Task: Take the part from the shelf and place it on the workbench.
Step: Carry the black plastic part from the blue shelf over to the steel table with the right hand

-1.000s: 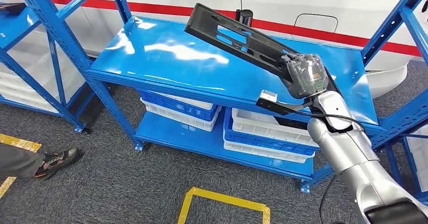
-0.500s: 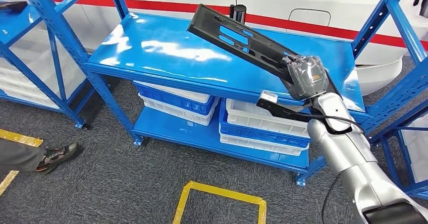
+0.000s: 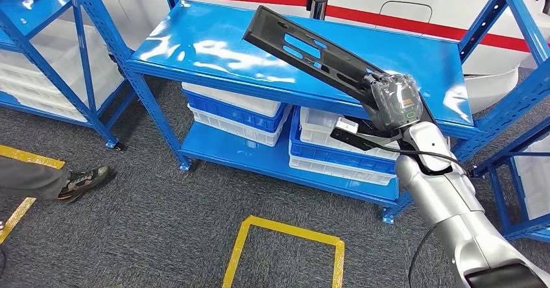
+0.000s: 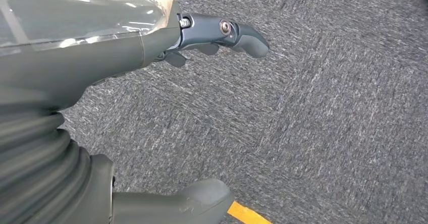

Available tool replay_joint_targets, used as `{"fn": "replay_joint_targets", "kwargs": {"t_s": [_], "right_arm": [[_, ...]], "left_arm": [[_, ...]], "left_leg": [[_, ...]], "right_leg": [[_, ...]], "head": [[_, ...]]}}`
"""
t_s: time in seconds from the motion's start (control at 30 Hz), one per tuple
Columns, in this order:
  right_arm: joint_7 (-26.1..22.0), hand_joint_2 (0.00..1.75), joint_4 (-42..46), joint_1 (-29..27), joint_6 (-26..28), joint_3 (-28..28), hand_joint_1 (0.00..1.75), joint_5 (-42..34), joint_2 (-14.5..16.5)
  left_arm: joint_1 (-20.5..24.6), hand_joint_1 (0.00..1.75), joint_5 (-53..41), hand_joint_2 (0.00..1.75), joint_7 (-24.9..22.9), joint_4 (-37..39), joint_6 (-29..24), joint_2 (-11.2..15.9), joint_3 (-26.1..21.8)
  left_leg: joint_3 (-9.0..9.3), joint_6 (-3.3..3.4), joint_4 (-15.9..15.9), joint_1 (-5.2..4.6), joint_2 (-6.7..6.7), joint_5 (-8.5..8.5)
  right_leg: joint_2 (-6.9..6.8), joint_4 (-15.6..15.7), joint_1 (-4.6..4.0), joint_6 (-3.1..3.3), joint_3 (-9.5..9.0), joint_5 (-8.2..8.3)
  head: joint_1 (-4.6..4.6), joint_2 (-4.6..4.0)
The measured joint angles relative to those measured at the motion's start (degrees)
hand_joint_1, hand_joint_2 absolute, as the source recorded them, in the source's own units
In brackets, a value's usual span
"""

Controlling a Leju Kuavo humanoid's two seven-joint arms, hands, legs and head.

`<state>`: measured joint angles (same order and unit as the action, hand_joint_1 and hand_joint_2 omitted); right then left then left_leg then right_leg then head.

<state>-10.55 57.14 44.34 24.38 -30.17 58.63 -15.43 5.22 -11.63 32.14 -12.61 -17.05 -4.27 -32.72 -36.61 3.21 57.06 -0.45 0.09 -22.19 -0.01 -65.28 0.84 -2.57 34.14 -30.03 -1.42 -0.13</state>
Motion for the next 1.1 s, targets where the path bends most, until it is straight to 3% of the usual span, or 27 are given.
{"fn": "replay_joint_targets", "kwargs": {"t_s": [0.03,0.07,0.1,0.17,0.23,0.3,0.33,0.37,0.43,0.5,0.57,0.67,0.7,0.73,0.8,0.83,0.87,0.9,0.97,1.03,1.1], "right_arm": [[0.10,1.75,0.06,-0.13,0.00,0.15,1.62,0.09,0.01],[0.22,1.75,0.12,-0.18,0.00,0.29,1.62,0.19,0.01],[0.30,1.75,0.16,-0.27,-0.01,0.39,1.62,0.30,0.05],[0.35,1.75,0.15,-0.43,-0.01,0.46,1.62,0.51,0.13],[0.36,1.75,0.15,-0.48,-0.01,0.57,1.62,0.67,0.25],[0.37,1.75,0.16,-0.46,0.00,0.71,1.62,0.80,0.41],[0.38,1.75,0.16,-0.47,0.01,0.77,1.62,0.84,0.48],[0.39,1.75,0.16,-0.49,0.01,0.82,1.62,0.87,0.53],[0.40,1.75,0.22,-0.52,0.01,1.02,1.62,0.87,0.54],[0.45,1.75,0.49,-0.50,0.03,1.46,1.62,0.86,0.50],[0.52,1.75,0.81,-0.41,0.07,1.91,1.62,0.77,0.41],[0.48,1.75,0.93,-0.84,0.10,2.30,1.62,0.50,0.24],[0.43,1.75,0.93,-1.09,0.10,2.42,1.62,0.44,0.13],[0.38,1.75,0.93,-1.30,0.10,2.53,1.62,0.40,0.04],[0.35,1.75,0.93,-1.51,0.10,2.72,1.62,0.31,-0.07],[0.36,1.75,0.93,-1.61,0.10,2.79,1.62,0.26,-0.08],[0.36,1.75,0.93,-1.72,0.10,2.81,1.62,0.22,-0.09],[0.36,1.75,0.93,-1.83,0.10,2.82,1.62,0.22,-0.09],[0.36,1.75,0.96,-1.91,0.10,2.87,1.62,0.23,-0.08],[0.36,1.75,1.16,-1.78,0.13,3.03,1.62,0.22,-0.07],[0.36,1.75,1.38,-1.71,0.16,3.17,1.62,0.21,-0.07]], "left_arm": [[0.01,0.00,-0.17,1.75,-0.01,0.01,0.13,-0.05,0.00],[0.01,0.00,-0.30,1.75,-0.01,0.01,0.18,-0.02,0.00],[0.00,0.00,-0.38,1.75,-0.01,0.02,0.19,0.03,0.00],[-0.07,0.00,-0.45,1.75,-0.01,0.05,0.19,0.13,0.01],[-0.11,0.00,-0.51,1.75,-0.02,0.08,0.19,0.14,0.02],[-0.09,0.00,-0.52,1.75,-0.04,0.08,0.19,0.16,0.02],[-0.08,0.00,-0.54,1.75,-0.04,0.08,0.19,0.16,0.02],[-0.06,0.00,-0.57,1.75,-0.05,0.08,0.20,0.16,0.02],[0.04,0.00,-0.64,1.75,-0.05,0.08,0.20,0.15,0.02],[0.28,0.00,-0.68,1.75,-0.04,0.08,0.20,0.15,0.02],[0.55,0.00,-0.75,1.75,-0.02,0.09,0.19,0.15,0.03],[0.55,0.00,-0.84,1.75,0.02,0.10,0.13,0.13,0.03],[0.53,0.00,-0.83,1.75,0.02,0.11,0.11,0.11,0.02],[0.55,0.00,-0.83,1.75,0.02,0.13,0.10,0.10,0.02],[0.55,0.00,-0.83,1.75,0.02,0.13,0.09,0.14,0.01],[0.54,0.00,-0.83,1.75,0.02,0.13,0.09,0.15,0.00],[0.54,0.00,-0.83,1.75,0.02,0.13,0.10,0.13,0.00],[0.54,0.00,-0.83,1.75,0.02,0.13,0.10,0.09,0.00],[0.55,0.00,-0.83,1.75,0.02,0.13,0.11,-0.01,0.00],[0.55,0.00,-0.84,1.75,0.02,0.13,0.11,-0.05,0.00],[0.53,0.00,-0.85,1.75,0.09,0.13,0.13,-0.06,0.00]], "left_leg": [[-1.19,-0.45,0.34,-0.10,0.01,0.98],[-1.77,-0.84,0.61,-0.23,-0.02,1.58],[-2.19,-1.18,0.79,-0.23,-0.10,1.93],[-3.03,-1.81,2.00,-0.01,-0.23,0.26],[-4.22,-2.42,5.31,0.33,-0.28,-3.79],[-5.67,-2.98,11.67,0.73,-0.28,-8.16],[-6.07,-3.23,14.73,0.94,-0.27,-9.29],[-5.94,-3.46,16.85,1.18,-0.26,-9.46],[-2.91,-3.57,15.10,1.59,-0.25,-6.88],[2.91,-3.38,7.73,1.75,-0.33,-5.81],[6.50,-2.91,2.01,1.40,-0.47,-6.63],[5.98,-1.23,0.30,0.79,-0.30,-5.50],[5.46,-0.51,0.03,0.73,-0.19,-4.75],[4.77,0.05,-0.19,0.70,-0.09,-3.94],[3.06,0.65,-0.18,0.39,-0.05,-2.62],[2.17,0.70,-0.16,0.26,-0.04,-1.94],[1.31,0.71,-0.12,0.16,-0.02,-1.28],[0.48,0.67,-0.07,0.09,-0.01,-0.64],[-1.01,0.42,0.12,-0.02,-0.01,0.56],[-2.16,-0.04,0.45,-0.20,-0.02,1.60],[-2.70,-0.60,0.49,-0.33,-0.01,2.52]], "right_leg": [[0.06,4.25,-0.16,-0.27,-3.35,0.61],[0.11,7.30,-0.31,0.14,-5.15,0.27],[0.13,8.10,-0.17,0.68,-5.24,0.23],[-0.01,8.06,0.36,1.72,-4.57,1.09],[-0.16,8.08,0.49,2.65,-3.87,1.97],[-0.22,8.06,0.36,3.01,-2.83,2.92],[-0.23,8.03,0.31,2.95,-2.18,3.46],[-0.23,7.98,0.28,2.85,-1.47,4.04],[-0.21,7.85,0.29,2.46,-0.15,5.04],[-0.22,7.70,0.24,1.82,0.82,5.88],[-0.36,7.75,0.15,0.89,1.44,6.82],[-0.45,7.66,0.26,-0.29,2.45,7.48],[-0.40,6.64,0.30,-0.21,3.17,6.35],[-0.34,4.31,0.30,0.11,4.18,4.22],[-0.26,-3.12,0.31,0.75,6.36,-0.73],[-0.23,-6.69,0.28,0.64,6.96,-2.11],[-0.21,-8.68,0.25,0.21,6.81,-2.19],[-0.19,-8.66,0.21,-0.36,5.70,-1.32],[-0.20,-3.24,0.15,-1.01,0.76,0.66],[-0.15,5.10,-0.30,-0.50,-5.05,0.16],[-0.04,9.22,-0.77,0.38,-7.03,-0.79]], "head": [[0.03,0.00],[0.02,0.00],[0.02,0.00],[-0.02,0.00],[-0.03,0.00],[-0.02,0.00],[-0.02,0.00],[-0.02,0.00],[-0.03,0.00],[-0.01,0.00],[0.08,0.00],[0.15,0.00],[0.23,0.00],[0.29,0.00],[0.43,0.00],[0.43,0.00],[0.42,0.00],[0.43,0.00],[0.41,0.00],[0.36,0.00],[0.28,0.00]]}}
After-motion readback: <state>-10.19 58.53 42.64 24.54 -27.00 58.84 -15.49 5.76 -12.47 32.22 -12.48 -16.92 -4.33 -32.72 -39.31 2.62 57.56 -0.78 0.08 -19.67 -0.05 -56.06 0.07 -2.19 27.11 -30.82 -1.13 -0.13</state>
